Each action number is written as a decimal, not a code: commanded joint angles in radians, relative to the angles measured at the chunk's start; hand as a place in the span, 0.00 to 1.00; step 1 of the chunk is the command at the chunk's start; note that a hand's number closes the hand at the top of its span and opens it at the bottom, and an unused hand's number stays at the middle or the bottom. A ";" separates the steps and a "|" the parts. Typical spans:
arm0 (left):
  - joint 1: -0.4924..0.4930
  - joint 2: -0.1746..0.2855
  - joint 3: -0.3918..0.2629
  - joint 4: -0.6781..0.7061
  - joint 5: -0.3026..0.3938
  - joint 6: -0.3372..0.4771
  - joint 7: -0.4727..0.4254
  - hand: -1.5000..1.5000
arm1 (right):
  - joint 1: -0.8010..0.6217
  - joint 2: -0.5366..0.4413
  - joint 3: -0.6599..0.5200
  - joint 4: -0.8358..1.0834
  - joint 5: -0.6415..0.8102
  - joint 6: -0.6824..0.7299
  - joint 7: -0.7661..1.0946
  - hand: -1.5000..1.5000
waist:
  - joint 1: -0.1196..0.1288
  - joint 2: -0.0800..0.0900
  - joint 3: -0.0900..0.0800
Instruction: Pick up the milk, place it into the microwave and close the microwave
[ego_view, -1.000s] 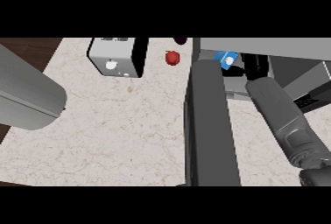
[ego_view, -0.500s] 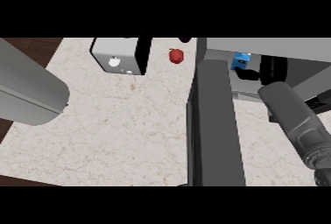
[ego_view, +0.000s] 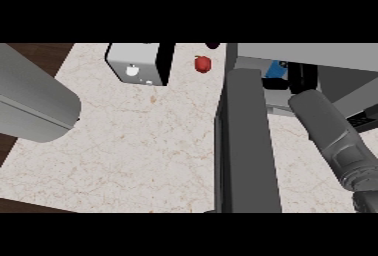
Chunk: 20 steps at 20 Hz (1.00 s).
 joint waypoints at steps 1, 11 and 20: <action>-0.010 0.011 -0.024 0.012 -0.017 -0.022 0.003 0.00 | -0.010 0.003 -0.012 -0.013 -0.014 0.078 -0.051 0.00 | -0.007 -0.003 0.001; -0.040 0.000 -0.117 0.046 -0.025 -0.084 -0.003 0.00 | 0.011 0.033 -0.126 -0.030 -0.139 0.330 -0.159 0.00 | -0.046 -0.022 -0.001; -0.036 -0.049 -0.211 0.025 -0.070 -0.106 -0.007 0.00 | 0.059 0.064 -0.204 -0.017 -0.226 0.520 -0.221 0.00 | -0.069 -0.041 -0.003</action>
